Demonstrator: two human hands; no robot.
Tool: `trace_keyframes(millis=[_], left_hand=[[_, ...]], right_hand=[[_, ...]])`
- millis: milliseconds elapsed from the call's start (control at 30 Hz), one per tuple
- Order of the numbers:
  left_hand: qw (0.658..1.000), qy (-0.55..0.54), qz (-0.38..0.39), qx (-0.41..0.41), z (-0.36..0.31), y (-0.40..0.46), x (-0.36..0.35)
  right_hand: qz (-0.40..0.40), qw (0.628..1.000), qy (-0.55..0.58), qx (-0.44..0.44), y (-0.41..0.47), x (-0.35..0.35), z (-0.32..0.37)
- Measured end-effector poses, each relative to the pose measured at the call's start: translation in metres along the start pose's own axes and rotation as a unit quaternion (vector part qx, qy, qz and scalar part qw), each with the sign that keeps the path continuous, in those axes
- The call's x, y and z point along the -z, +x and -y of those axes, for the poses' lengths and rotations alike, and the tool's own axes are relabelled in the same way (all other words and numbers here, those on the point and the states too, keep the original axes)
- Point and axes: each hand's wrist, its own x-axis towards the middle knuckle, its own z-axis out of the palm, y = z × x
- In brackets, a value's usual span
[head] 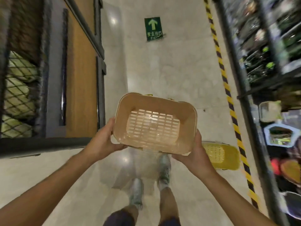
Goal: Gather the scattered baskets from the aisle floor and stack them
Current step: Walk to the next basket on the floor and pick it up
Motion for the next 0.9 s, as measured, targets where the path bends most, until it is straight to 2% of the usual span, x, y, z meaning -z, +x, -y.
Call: trace_keyframes(millis=[167, 400, 700, 900], left_hand=[[0.996, 0.006, 0.030, -0.085, -0.095, -0.074, 0.039], [0.986, 0.005, 0.055, -0.156, -0.171, -0.148, 0.029], [0.964, 0.003, 0.103, -0.245, -0.279, -0.210, -0.072], [0.931, 0.001, 0.200, -0.306, -0.364, -0.256, -0.203]], right_hand=[[-0.064, 0.997, -0.001, 0.038, -0.115, 0.027, 0.070], [-0.124, 0.990, 0.036, 0.059, -0.248, 0.056, 0.092], [-0.257, 0.957, 0.091, 0.102, -0.413, 0.130, 0.067], [-0.411, 0.903, 0.096, 0.085, -0.562, 0.184, 0.002]])
